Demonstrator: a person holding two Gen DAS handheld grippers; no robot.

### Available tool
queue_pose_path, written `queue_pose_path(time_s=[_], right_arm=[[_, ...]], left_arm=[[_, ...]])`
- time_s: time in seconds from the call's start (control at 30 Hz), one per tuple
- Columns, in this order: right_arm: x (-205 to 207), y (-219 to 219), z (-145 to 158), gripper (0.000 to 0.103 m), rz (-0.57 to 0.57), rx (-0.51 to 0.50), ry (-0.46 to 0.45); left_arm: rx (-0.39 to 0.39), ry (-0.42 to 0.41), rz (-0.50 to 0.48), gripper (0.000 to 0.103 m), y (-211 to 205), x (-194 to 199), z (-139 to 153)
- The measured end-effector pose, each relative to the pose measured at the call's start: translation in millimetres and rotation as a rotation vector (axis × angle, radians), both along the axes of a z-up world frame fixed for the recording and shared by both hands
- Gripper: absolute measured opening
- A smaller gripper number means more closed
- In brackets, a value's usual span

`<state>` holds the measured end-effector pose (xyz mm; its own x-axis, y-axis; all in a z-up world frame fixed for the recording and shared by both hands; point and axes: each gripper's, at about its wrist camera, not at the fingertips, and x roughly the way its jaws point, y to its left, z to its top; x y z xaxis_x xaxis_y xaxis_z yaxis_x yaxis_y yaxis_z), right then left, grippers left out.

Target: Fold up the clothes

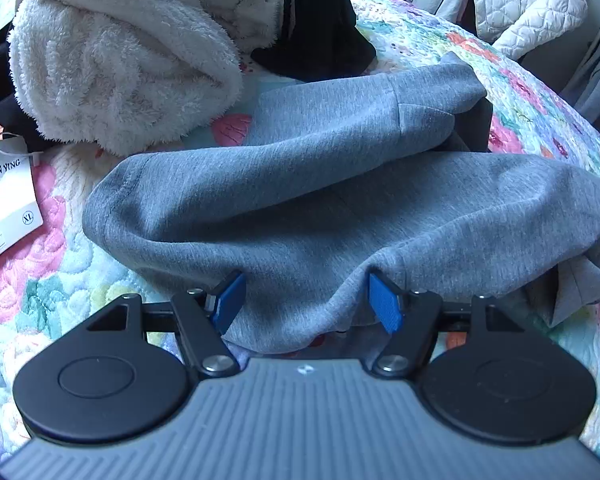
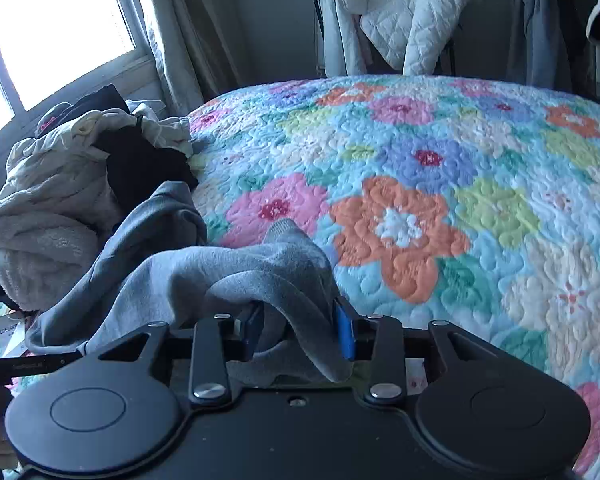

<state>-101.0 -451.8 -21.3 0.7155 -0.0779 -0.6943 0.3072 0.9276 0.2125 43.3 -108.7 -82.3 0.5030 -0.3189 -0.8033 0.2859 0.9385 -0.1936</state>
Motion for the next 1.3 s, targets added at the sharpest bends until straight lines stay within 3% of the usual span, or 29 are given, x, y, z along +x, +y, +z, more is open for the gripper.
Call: queue_pose_path(time_s=[0.13, 0.37, 0.83, 1.2, 1.3], right_arm=[[-13.5, 4.7, -6.6, 0.048, 0.017, 0.056, 0.024], [-14.1, 29.8, -10.4, 0.08, 0.15, 0.085, 0.043], [-7.5, 51.2, -42.5, 0.08, 0.224, -0.045, 0.146], [3.9, 45.1, -50.6, 0.08, 0.183, -0.087, 0.151], [2.9, 36.1, -40.2, 0.08, 0.167, -0.106, 0.127]], left_arm=[[0.0, -0.006, -0.006, 0.067, -0.4, -0.4, -0.7], [0.031, -0.076, -0.028, 0.07, -5.3, -0.7, -4.6], [0.061, -0.111, -0.029, 0.072, -7.3, -4.7, -4.0], [0.062, -0.107, -0.041, 0.074, -9.0, -2.2, -9.6], [0.053, -0.101, -0.041, 0.075, -7.7, 0.0, -11.6]])
